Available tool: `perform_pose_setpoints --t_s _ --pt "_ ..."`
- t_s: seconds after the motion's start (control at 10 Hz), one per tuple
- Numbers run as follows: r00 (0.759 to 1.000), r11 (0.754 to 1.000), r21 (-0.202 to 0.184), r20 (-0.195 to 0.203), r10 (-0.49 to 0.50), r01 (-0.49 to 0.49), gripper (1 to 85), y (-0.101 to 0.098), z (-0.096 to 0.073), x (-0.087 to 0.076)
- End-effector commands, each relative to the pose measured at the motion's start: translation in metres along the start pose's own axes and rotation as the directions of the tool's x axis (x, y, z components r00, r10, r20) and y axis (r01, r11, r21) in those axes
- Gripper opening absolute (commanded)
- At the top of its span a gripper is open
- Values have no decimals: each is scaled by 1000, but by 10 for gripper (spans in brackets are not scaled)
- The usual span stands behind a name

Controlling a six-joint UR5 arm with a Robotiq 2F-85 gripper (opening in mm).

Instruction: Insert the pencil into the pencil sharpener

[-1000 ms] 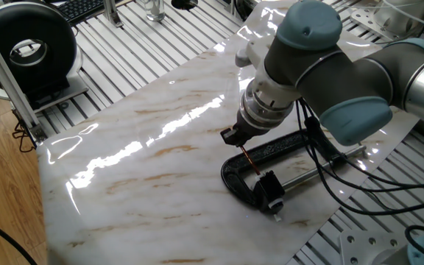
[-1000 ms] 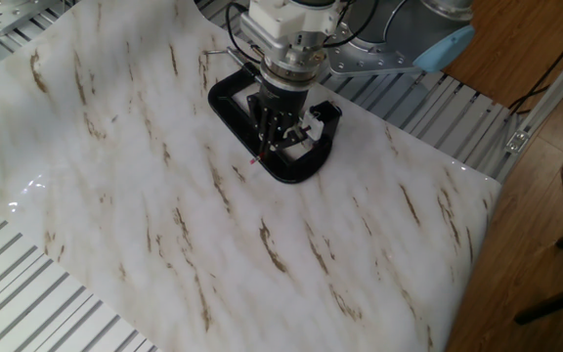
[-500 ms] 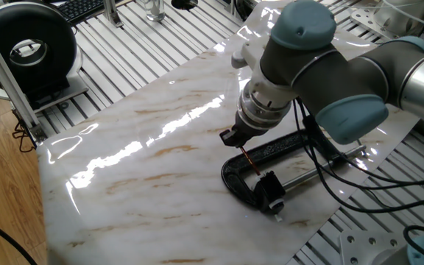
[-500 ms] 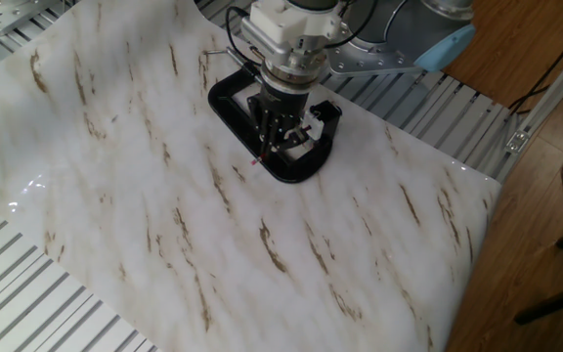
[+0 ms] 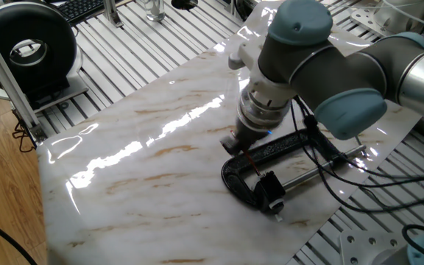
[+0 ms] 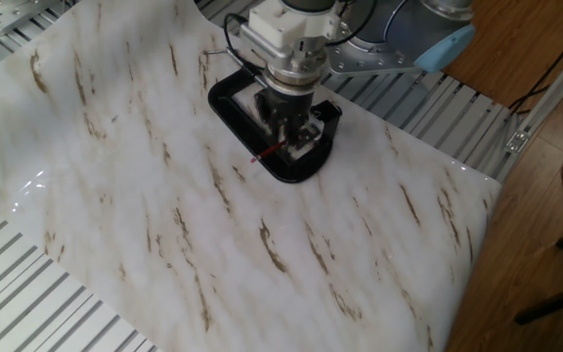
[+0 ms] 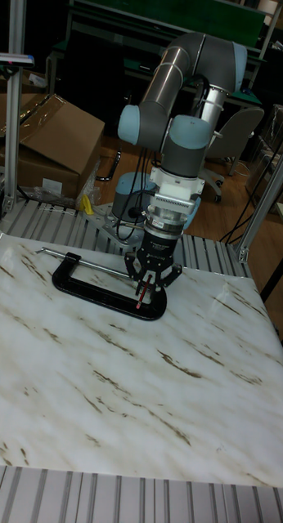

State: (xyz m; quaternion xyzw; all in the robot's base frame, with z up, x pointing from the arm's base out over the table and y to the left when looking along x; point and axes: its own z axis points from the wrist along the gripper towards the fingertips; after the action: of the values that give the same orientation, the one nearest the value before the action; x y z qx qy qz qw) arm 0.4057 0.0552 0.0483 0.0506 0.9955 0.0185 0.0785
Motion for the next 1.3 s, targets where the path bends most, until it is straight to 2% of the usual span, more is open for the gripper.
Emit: perform_pose_setpoints --t_s 0.0,0.3,0.7,0.8,0.9,1.0,1.1,1.2 --pt "999 999 -35 -21 -30 29 397 5 0 5" --pt "996 998 -17 -70 -60 59 410 0 -13 7" --pt "991 997 -33 -115 -70 67 403 -1 -46 1" --pt "988 997 -25 -136 -77 74 370 -2 -54 1" --pt "987 996 9 -133 -92 94 310 -7 -55 -4" --pt "989 995 60 -123 -75 83 153 -11 -54 -15" --pt "989 994 76 -129 -71 81 10 -4 -51 -23" --pt "990 995 61 -122 -77 85 10 0 -51 -24"
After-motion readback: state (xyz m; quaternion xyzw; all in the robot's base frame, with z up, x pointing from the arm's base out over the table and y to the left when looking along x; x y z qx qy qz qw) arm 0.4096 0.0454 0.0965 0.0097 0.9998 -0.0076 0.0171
